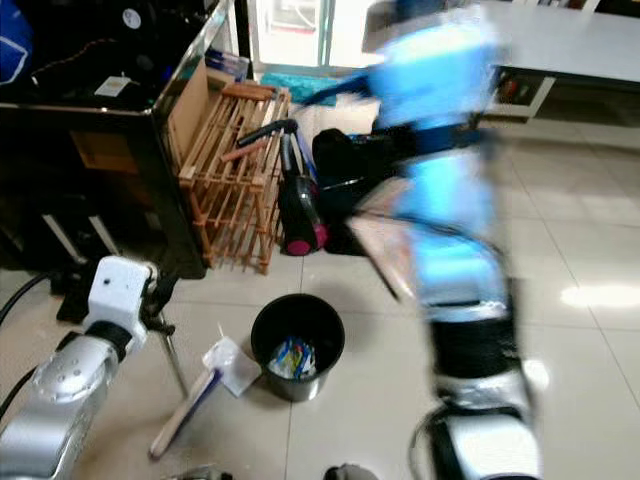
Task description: Sweep floor
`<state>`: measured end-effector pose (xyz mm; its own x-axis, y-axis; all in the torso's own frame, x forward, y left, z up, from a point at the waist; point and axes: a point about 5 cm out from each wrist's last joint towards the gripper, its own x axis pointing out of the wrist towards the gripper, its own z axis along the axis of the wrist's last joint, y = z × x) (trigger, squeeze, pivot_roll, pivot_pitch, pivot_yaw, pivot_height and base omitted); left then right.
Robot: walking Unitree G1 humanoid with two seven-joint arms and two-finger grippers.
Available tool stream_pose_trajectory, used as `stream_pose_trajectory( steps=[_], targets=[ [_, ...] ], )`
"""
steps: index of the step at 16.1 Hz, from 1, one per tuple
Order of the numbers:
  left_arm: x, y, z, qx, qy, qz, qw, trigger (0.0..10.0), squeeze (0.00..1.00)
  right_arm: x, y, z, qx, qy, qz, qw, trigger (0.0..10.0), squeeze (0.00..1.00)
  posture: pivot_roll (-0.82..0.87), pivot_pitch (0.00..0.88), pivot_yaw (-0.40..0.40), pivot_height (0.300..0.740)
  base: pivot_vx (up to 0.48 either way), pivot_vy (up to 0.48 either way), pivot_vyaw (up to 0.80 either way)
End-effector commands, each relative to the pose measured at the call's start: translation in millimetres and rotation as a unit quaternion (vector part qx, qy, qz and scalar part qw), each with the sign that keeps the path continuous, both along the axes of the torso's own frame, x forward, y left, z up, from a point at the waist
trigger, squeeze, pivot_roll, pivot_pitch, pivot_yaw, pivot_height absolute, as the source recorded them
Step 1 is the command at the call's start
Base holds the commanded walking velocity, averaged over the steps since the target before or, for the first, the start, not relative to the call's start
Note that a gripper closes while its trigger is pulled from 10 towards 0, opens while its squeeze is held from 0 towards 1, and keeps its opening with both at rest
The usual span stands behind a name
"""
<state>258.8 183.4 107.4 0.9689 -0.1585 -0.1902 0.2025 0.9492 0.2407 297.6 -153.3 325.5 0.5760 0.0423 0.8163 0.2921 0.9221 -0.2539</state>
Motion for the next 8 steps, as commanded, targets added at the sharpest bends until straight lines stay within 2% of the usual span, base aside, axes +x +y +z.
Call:
stream_pose_trajectory(
  steps=[1, 2, 3, 5, 6, 8],
  targets=[
    [7.1, -3.1, 8.9, 0.011, -0.022, -0.015, 1.0, 10.0, 0.0, -3.5, -45.7, -8.4, 0.054, 0.048, -0.086, 0.994, 10.0, 0.0, -0.05, 0.055, 0.019, 0.74, 0.0, 0.0, 0.0],
    [8.4, -3.3, 10.3, 0.009, -0.024, -0.017, 1.0, 10.0, 0.0, -4.2, -54.4, -12.8, 0.068, 0.063, -0.098, 0.991, 10.0, 0.0, -0.05, 0.055, 0.022, 0.74, 0.0, 0.0, 0.0],
    [11.3, -2.1, 14.2, 0.015, -0.03, -0.017, 0.999, 10.0, 0.0, -3.1, -71.6, -28.6, 0.084, 0.11, -0.12, 0.983, 10.0, 0.0, -0.05, 0.054, 0.029, 0.74, 0.0, 0.0, 0.0],
    [15.3, 5.3, 24.4, 0.031, -0.043, -0.016, 0.998, 10.0, 0.0, -13.5, -98.3, -66.9, 0.154, 0.159, -0.153, 0.963, 10.0, 0.0, -0.05, 0.053, 0.032, 0.74, 0.0, 0.0, 0.0],
    [16.7, 11.1, 28.7, 0.038, -0.048, -0.012, 0.998, 10.0, 0.0, -21.5, -104.5, -80.3, 0.177, 0.171, -0.158, 0.956, 10.0, 0.0, -0.04, 0.053, 0.03, 0.74, 0.0, 0.0, 0.0],
    [17.2, 19.6, 31.7, 0.046, -0.051, -0.002, 0.998, 10.0, 0.0, -30.9, -106.7, -95.0, 0.183, 0.186, -0.158, 0.953, 10.0, 0.0, -0.03, 0.052, 0.025, 0.74, 0.0, 0.0, 0.0]
  ],
)
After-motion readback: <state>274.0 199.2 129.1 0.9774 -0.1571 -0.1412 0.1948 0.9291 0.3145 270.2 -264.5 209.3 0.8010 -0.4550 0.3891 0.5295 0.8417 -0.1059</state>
